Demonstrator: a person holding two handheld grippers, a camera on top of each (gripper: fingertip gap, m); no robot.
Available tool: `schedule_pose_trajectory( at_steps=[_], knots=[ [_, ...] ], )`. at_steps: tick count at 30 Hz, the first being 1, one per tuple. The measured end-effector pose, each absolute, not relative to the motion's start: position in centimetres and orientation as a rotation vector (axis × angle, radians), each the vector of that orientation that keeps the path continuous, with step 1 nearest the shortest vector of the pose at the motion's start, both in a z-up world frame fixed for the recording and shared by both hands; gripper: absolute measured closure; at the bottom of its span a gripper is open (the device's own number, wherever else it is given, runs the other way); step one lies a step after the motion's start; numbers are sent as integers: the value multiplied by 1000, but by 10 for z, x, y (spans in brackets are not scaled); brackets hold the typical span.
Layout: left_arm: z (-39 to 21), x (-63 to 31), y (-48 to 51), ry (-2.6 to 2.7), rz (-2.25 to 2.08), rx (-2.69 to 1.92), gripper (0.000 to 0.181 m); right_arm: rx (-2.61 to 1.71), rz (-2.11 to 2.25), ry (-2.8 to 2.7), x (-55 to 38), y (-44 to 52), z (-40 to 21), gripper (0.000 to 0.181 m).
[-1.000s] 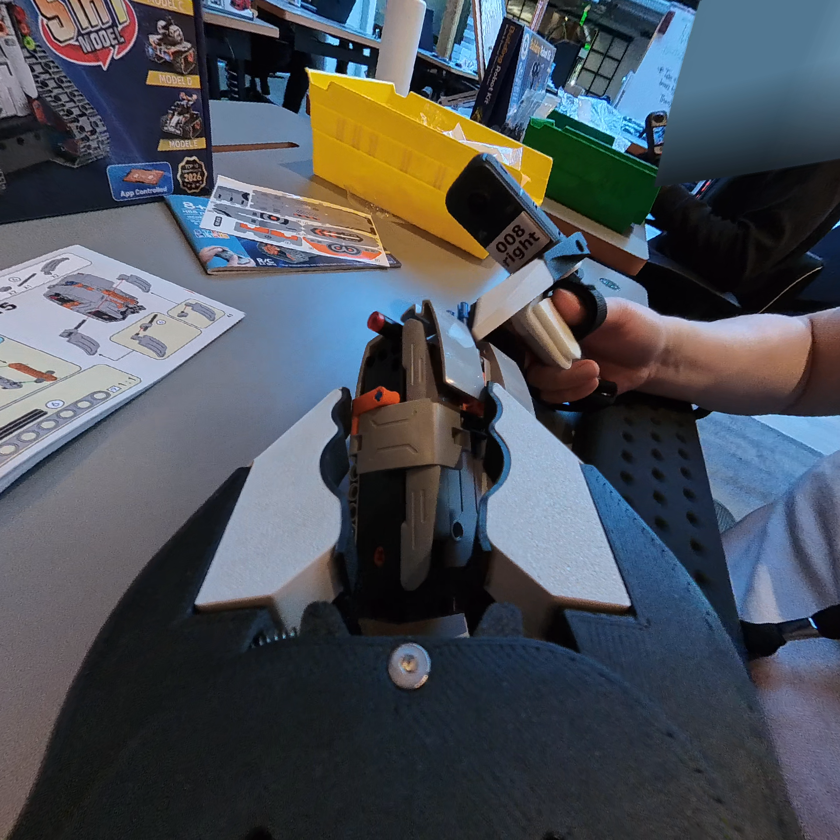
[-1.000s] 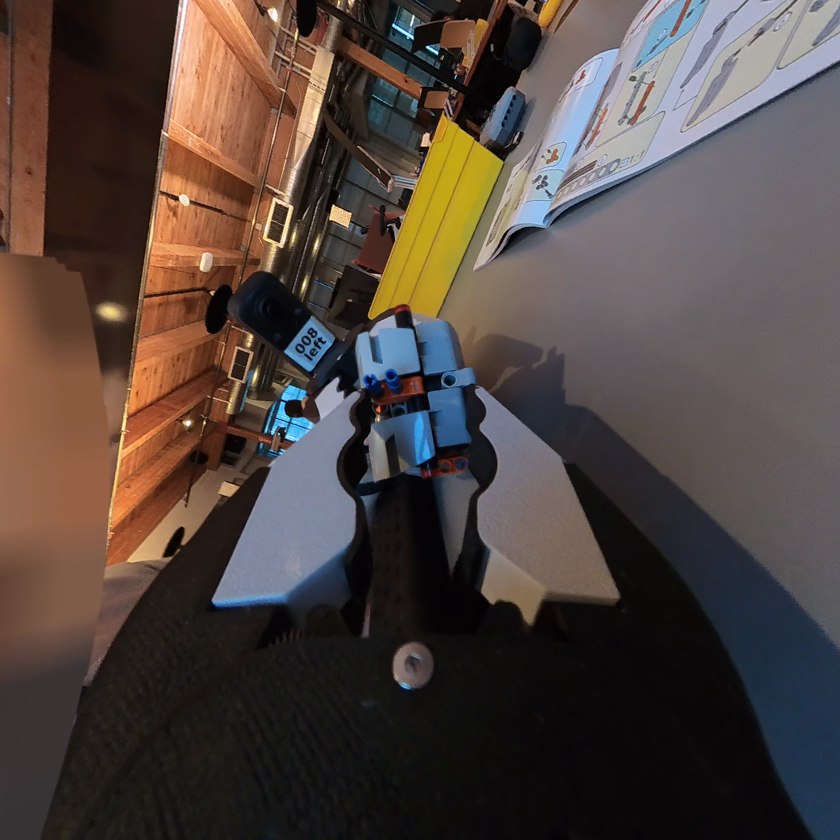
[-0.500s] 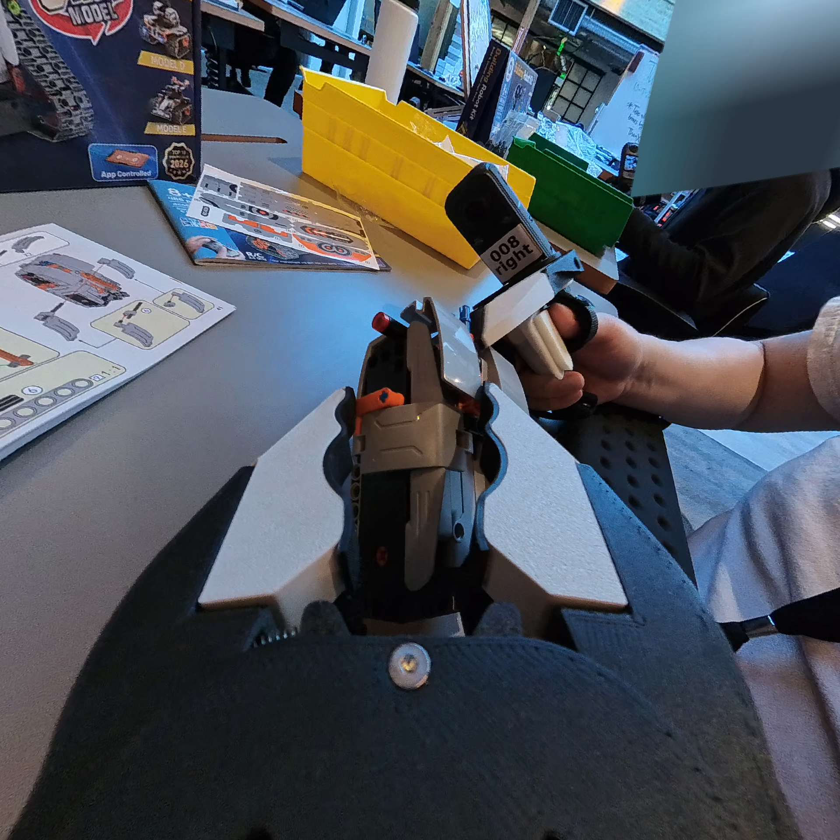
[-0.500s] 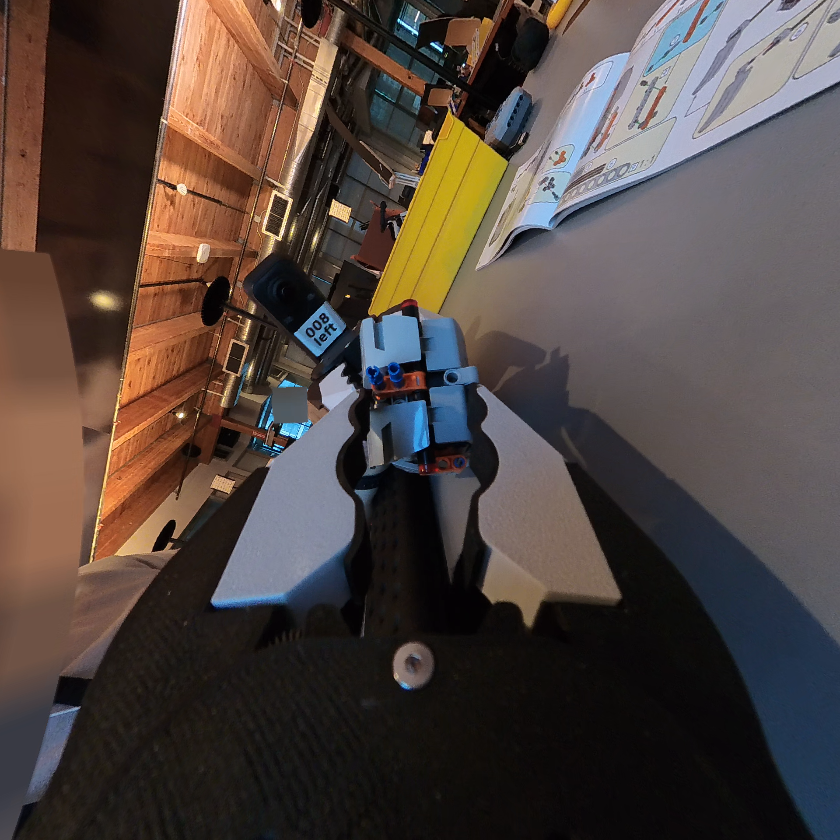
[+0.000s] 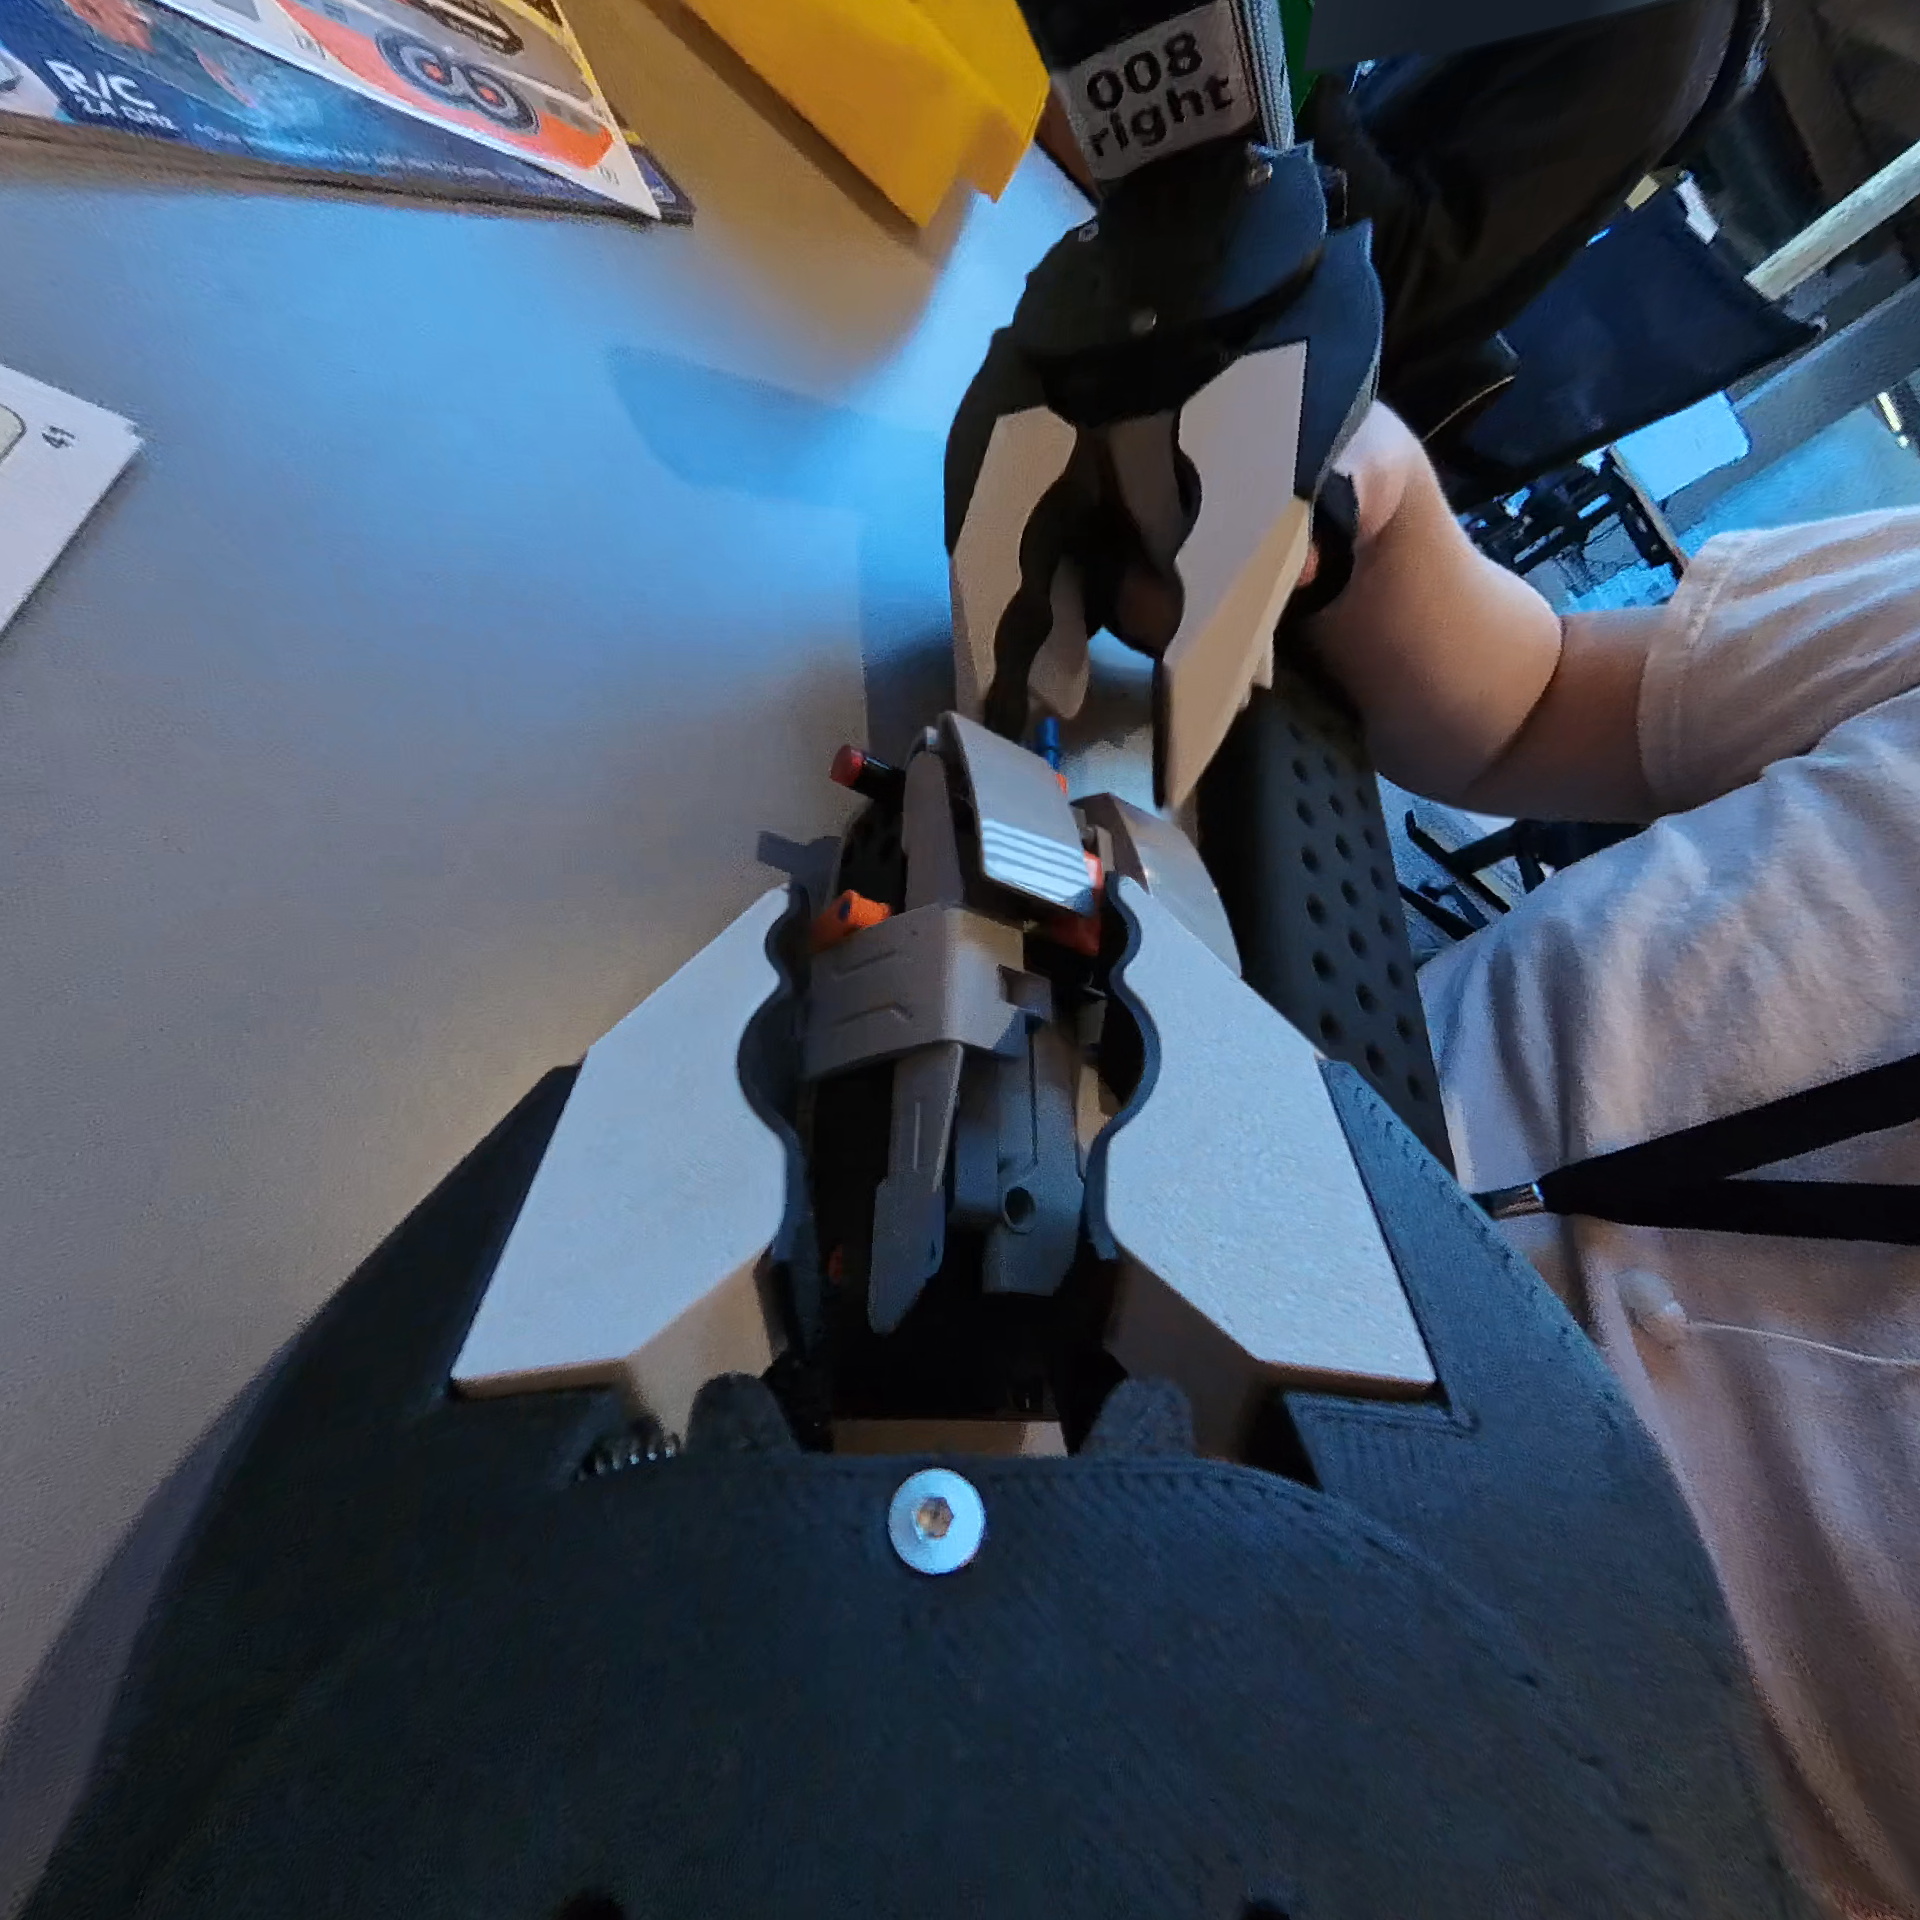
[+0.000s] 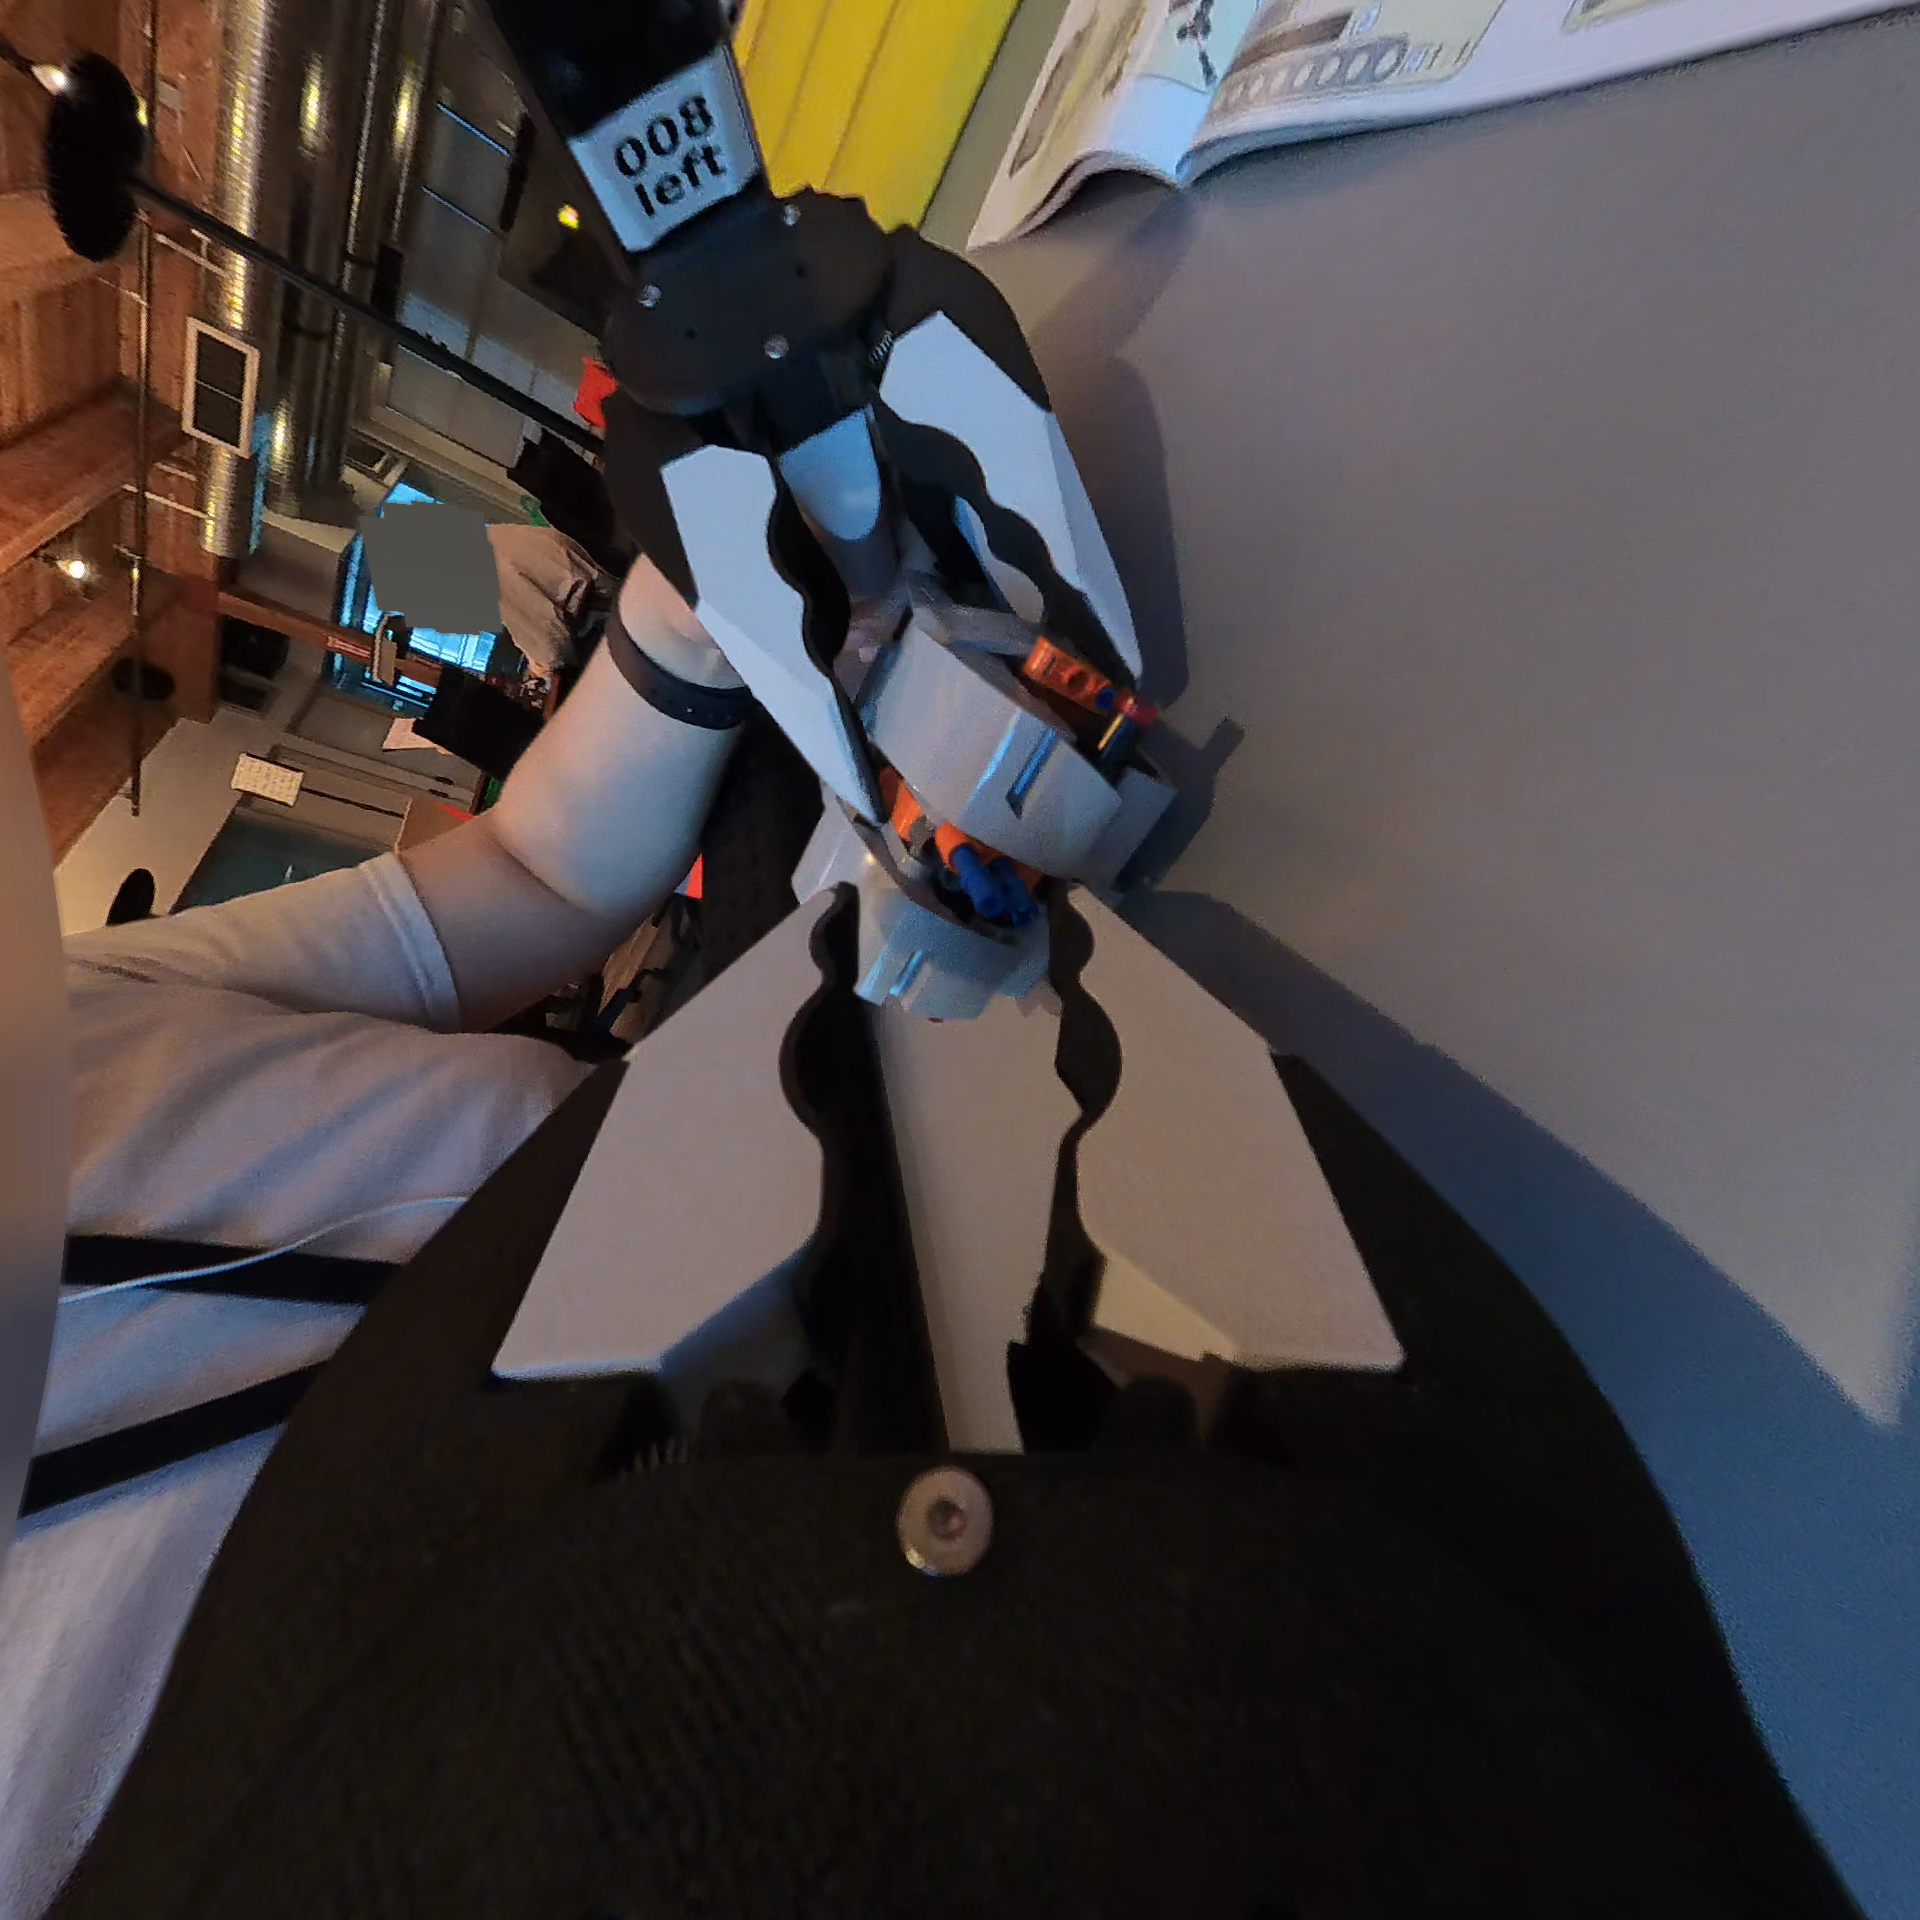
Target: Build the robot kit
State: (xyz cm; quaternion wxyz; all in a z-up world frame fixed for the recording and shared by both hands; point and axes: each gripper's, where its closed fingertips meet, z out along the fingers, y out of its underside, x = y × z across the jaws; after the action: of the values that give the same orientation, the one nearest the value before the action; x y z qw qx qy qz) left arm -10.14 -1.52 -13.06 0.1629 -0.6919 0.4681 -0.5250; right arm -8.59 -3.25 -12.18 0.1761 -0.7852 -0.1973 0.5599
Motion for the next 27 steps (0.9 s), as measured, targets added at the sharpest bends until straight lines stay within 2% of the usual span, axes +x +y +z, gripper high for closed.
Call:
schedule_pose_trajectory(
  at_steps=[6,10,14,15,17,22,27],
  knots=[
    [-130,-102,-13,1315,-1499,-1982,128,-2049,1528,-624,-52,-15,-101,144],
    [-130,-113,-4,1299,-1400,-1990,119,-1791,1356,-869,-54,-17,-92,148],
    [-97,-131,-8,1257,-1290,-1844,119,-1651,1148,-1109,-61,-20,-97,151],
    [-85,-132,-15,1274,-1246,-1783,116,-1622,1124,-1159,-63,-21,-99,152],
    [-73,-128,-25,1332,-1050,-1700,99,-1562,1116,-1249,-66,-25,-98,155],
    [-86,-100,-37,1545,-682,-1622,99,-1548,1104,-1308,-71,-21,-102,161],
    [-99,-96,-34,1574,-786,-1627,107,-1502,977,-1252,-66,-19,-97,168]
  ],
)
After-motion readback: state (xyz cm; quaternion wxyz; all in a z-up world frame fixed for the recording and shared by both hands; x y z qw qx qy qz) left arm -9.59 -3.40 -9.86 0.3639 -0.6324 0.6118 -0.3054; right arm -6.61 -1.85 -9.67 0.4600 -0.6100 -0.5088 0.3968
